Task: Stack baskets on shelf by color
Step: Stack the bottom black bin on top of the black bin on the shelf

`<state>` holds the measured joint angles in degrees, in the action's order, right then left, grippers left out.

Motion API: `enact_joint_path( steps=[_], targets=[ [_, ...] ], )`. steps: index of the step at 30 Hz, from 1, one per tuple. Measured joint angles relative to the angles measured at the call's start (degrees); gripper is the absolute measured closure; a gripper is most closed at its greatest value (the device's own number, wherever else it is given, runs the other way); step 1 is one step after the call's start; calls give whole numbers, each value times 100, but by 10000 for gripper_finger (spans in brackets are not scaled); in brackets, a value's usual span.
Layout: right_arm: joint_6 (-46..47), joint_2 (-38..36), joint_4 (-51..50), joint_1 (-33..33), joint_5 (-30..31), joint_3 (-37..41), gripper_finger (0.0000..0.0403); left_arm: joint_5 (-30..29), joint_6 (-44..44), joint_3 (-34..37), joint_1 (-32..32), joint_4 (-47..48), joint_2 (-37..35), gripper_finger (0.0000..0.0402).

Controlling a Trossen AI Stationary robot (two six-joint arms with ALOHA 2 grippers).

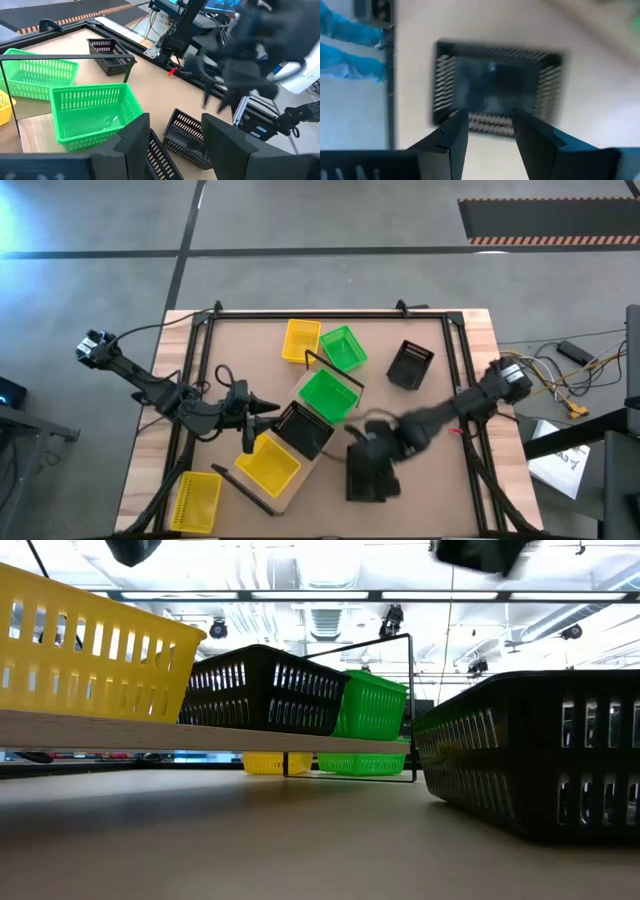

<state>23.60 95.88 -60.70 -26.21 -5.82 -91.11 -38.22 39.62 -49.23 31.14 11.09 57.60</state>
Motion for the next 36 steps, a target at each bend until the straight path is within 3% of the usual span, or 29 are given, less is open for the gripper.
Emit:
enact_joint_path(
  steps=[7, 12, 17, 23, 30, 33, 36],
  targets=[
    [1273, 140, 1161, -1135, 542, 405, 214, 91, -4, 2, 2, 32, 5, 238],
    [1756, 509, 1653, -1425, 1235, 468, 182, 248, -130, 7, 2, 29, 26, 238],
    [1844, 998, 1822, -1441, 1335, 453, 186, 387, -140, 7, 2, 31, 33, 238],
    [1945, 1415, 1754, -1428, 1340, 450, 233, 404, -105, 7, 2, 17, 33, 238],
    [1945, 1637, 1682, -1428, 1293, 449, 344, 406, -103, 7, 2, -10, 39, 238],
    [1902, 1504, 1553, -1428, 1121, 450, 385, 415, -101, 7, 2, -15, 39, 238],
    [1718, 1100, 1457, -1426, 968, 448, 389, 423, -101, 7, 2, -15, 39, 238]
  ],
)
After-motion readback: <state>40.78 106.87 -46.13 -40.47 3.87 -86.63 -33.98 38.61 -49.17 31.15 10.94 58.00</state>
